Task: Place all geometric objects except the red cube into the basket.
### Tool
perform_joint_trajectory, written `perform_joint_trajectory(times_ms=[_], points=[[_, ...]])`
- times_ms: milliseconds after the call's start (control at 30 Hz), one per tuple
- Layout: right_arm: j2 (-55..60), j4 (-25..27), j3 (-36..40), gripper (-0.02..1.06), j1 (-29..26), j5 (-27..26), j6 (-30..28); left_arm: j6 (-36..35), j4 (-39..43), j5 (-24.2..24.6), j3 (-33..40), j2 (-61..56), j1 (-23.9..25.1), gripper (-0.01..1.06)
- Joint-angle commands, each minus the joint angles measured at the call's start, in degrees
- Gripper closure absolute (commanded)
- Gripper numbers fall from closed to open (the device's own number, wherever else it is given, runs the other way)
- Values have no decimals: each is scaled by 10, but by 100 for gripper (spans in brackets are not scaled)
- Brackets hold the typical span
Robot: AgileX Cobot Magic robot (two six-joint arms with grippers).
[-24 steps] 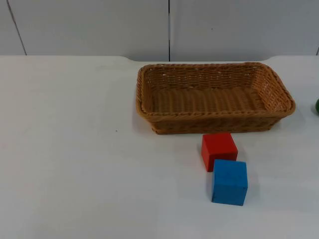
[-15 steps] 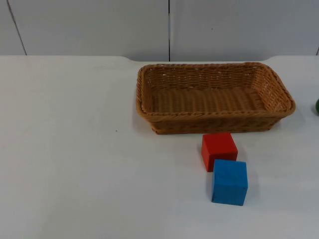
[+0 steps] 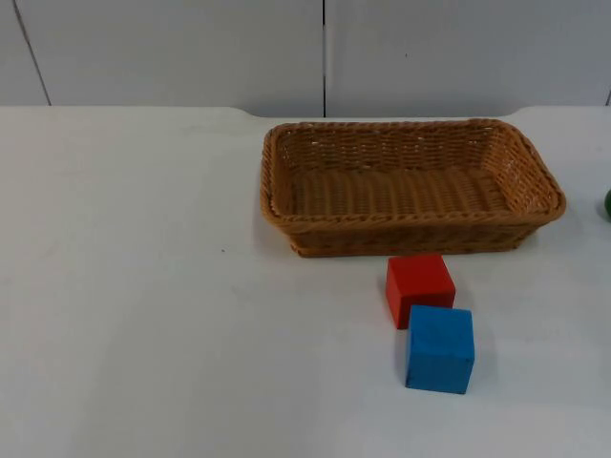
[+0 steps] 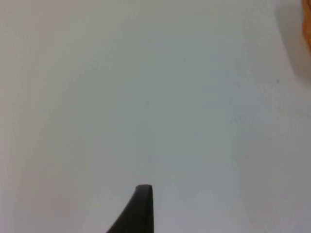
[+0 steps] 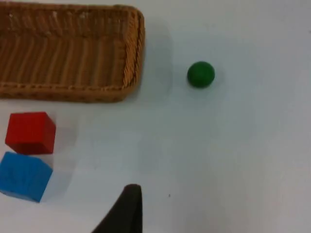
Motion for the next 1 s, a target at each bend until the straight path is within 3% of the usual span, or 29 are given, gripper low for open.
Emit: perform_joint_trajectory(times_ms=[0,167,500,600,700,767,933,967], points=[[28,1,-3,-1,-3,-9,-3,-4,-7,-13,-3,36,2,8],[87,4,-3,-1,-3,-2,-1,-4,-14,-14,-3,109,2,8],[92,2,-3,-1,-3,4,-1,7,-41,-26,-3,155,2,8],[93,2,-3,-1,-3,3,-1,37,-76,-24,-3,171,2,9],[93,2,-3,-1,-3,3,-1,127,-189,-26,-3,218,-10,11],[93,2,-3,-1,-3,3,-1,130,-200,-29,-3,226,-16,11],[93,2,-3,-1,-3,3,-1,118,-205,-58,-41,326,-133,11],[93,2,-3,-1,-3,3,-1,118,-205,-58,-41,326,-133,11]])
